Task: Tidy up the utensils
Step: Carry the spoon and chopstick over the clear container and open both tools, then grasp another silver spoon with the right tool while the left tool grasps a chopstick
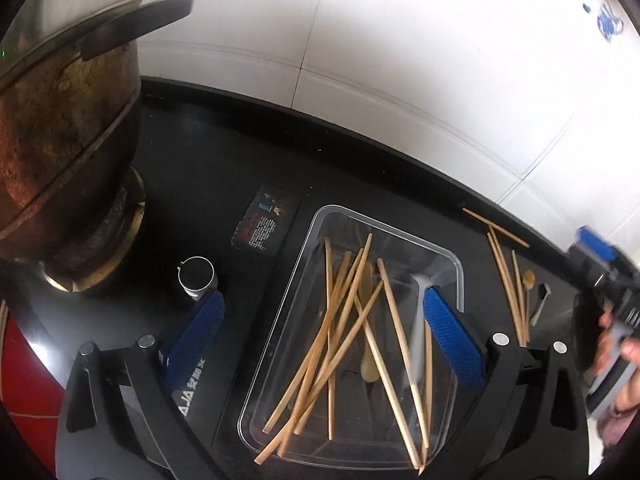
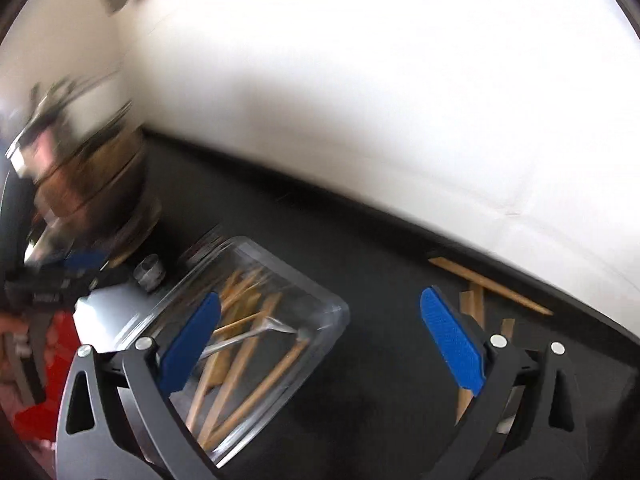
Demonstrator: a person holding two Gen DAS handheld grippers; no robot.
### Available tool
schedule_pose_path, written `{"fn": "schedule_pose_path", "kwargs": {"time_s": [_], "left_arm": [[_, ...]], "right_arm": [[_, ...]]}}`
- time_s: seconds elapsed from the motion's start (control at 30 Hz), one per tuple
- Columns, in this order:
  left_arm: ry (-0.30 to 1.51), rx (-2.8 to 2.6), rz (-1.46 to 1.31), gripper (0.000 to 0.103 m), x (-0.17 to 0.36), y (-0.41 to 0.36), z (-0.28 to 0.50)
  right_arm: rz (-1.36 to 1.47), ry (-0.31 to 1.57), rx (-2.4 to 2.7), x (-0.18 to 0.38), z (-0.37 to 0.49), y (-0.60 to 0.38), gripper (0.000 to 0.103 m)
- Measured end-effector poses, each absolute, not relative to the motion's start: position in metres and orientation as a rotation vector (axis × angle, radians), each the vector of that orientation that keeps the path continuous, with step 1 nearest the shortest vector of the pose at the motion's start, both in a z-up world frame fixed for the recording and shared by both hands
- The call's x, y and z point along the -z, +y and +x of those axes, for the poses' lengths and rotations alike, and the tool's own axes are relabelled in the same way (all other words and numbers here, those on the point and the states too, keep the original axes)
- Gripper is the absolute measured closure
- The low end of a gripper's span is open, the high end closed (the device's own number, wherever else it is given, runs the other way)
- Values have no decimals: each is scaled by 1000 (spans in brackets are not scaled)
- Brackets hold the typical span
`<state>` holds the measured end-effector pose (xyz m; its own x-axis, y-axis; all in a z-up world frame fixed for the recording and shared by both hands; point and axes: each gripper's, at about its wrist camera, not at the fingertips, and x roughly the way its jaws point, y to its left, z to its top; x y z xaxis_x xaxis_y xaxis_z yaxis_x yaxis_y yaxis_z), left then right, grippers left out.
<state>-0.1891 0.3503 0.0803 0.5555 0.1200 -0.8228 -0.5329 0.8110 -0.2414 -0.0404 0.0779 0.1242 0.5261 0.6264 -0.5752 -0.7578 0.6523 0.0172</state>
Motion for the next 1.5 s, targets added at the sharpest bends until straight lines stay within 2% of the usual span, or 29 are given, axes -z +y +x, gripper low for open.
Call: {"fn": "schedule_pose_path", "kwargs": {"time_s": [0.2,0.57,0.8,1.0,1.5], "left_arm": [[919,-394,-401,6,-79,311,-160],[969,-203,-162,6,-55,183,-61],[1075,-222,-131,6,-20,127,-12],[1129,-272,-93,6,-1,97,11],[1226,-381,-181,6,48,83,64]], "right_arm": [[-154,589,-536,-112,-14,-19,6],[-266,681,56,-47,-9,-167,6],[-120,788,-119,-28,-2,-199,6],[-120,844,-93,-11,17,-199,6],[-56,922,-128,15,109,-167,6]]}}
